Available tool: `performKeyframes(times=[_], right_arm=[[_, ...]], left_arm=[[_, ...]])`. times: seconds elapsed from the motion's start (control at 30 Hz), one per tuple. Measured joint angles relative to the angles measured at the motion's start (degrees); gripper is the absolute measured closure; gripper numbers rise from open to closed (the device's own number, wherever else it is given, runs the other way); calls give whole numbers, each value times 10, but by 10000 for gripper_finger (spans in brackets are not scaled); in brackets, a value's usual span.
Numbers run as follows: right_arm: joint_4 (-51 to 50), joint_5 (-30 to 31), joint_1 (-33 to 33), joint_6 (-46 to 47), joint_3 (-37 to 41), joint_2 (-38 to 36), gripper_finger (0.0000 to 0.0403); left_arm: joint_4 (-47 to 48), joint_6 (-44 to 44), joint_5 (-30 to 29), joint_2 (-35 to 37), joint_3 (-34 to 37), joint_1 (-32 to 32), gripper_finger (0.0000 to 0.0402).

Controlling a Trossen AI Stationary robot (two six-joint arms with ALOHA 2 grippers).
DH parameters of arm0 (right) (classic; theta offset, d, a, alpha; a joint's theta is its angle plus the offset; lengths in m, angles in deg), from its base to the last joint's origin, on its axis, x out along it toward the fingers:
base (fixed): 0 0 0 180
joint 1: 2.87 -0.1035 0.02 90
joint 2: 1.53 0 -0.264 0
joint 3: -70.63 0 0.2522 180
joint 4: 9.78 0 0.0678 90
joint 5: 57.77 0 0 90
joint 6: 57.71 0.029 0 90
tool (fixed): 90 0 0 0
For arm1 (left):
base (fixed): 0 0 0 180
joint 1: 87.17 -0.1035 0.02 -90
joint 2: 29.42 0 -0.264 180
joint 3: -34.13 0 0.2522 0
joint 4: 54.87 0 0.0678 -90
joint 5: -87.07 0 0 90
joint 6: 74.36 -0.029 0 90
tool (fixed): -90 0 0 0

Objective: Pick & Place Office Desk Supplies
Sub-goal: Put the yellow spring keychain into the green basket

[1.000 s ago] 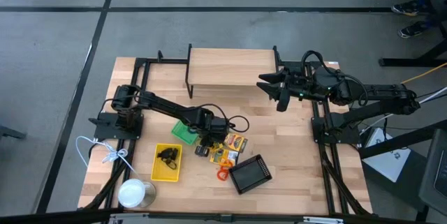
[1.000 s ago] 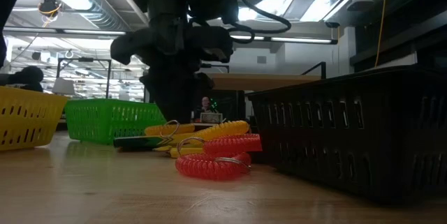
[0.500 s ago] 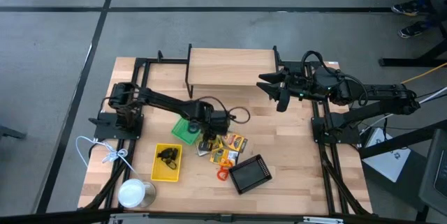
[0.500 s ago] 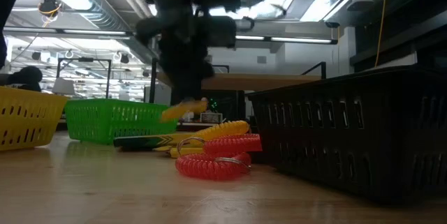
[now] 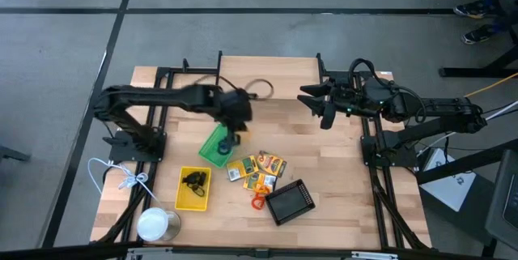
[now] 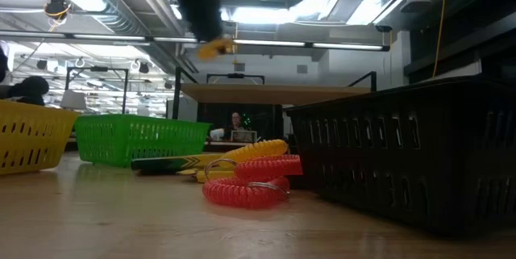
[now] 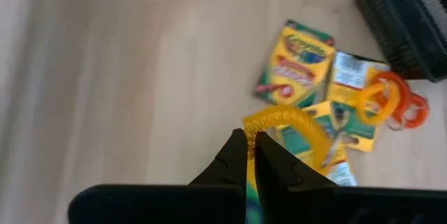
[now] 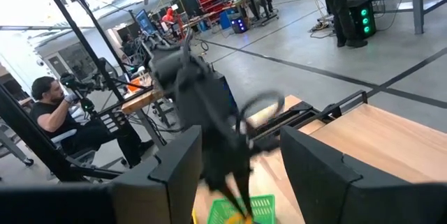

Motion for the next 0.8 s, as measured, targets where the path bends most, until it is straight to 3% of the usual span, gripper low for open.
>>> performKeyframes(times=[0.27, 0.47, 0.63, 0.8], right_arm=[[0, 0, 0, 5, 0, 8, 206], [2, 19, 0, 6, 0, 19, 206], [6, 26, 0, 15, 0, 25, 206], [5, 26, 0, 20, 0, 27, 206]], left_arm=[[8, 37, 34, 132, 179, -82, 395], [-67, 93, 76, 169, 306, -80, 387], [-133, 127, 83, 163, 347, -61, 381], [-123, 137, 94, 159, 348, -59, 339]])
